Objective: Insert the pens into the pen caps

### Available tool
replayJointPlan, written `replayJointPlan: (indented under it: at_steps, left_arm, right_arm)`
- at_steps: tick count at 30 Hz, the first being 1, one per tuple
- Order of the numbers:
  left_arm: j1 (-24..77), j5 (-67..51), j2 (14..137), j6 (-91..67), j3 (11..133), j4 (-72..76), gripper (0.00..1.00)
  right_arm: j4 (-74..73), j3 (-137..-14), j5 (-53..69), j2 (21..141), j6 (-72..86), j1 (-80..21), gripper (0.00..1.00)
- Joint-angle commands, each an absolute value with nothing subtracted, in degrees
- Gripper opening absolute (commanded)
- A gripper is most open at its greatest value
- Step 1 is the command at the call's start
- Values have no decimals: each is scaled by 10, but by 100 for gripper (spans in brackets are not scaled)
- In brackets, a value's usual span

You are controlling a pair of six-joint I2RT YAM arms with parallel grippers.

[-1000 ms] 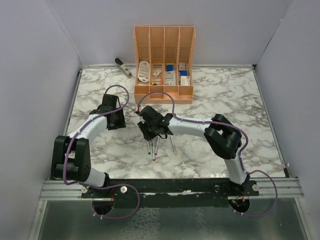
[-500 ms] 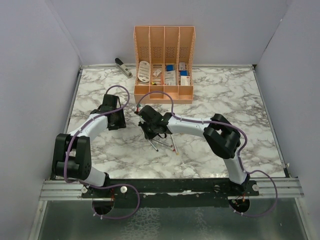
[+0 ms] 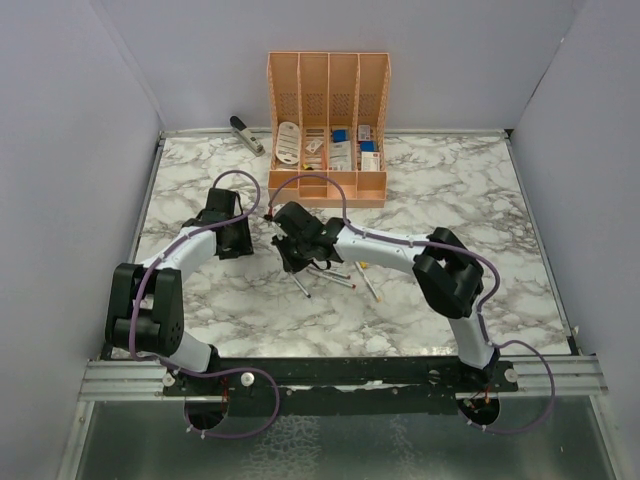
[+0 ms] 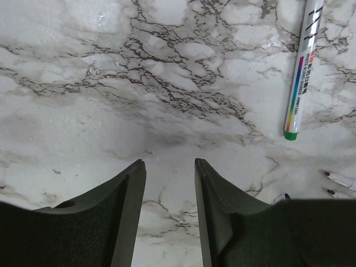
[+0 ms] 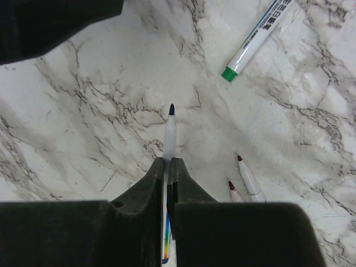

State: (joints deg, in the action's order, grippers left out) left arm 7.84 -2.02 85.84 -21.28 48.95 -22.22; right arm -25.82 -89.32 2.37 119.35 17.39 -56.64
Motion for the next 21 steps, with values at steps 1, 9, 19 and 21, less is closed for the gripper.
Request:
replayJointPlan:
  at_steps: [1, 9, 19, 21]
  left_arm:
    - [75, -57, 845, -210, 488, -189, 43]
    - [76, -160, 772, -208, 443, -77, 41]
    - [101, -252, 720, -211, 407, 21, 41]
    - [102, -226, 716, -215, 403, 10, 41]
  right_arm:
    - [-236, -912, -14, 1127, 165, -569, 1]
    - [-192, -855, -101, 1042, 201, -516, 1]
    - [-103, -733, -98, 945, 237, -461, 1]
    - [-119, -743, -86, 958, 238, -461, 1]
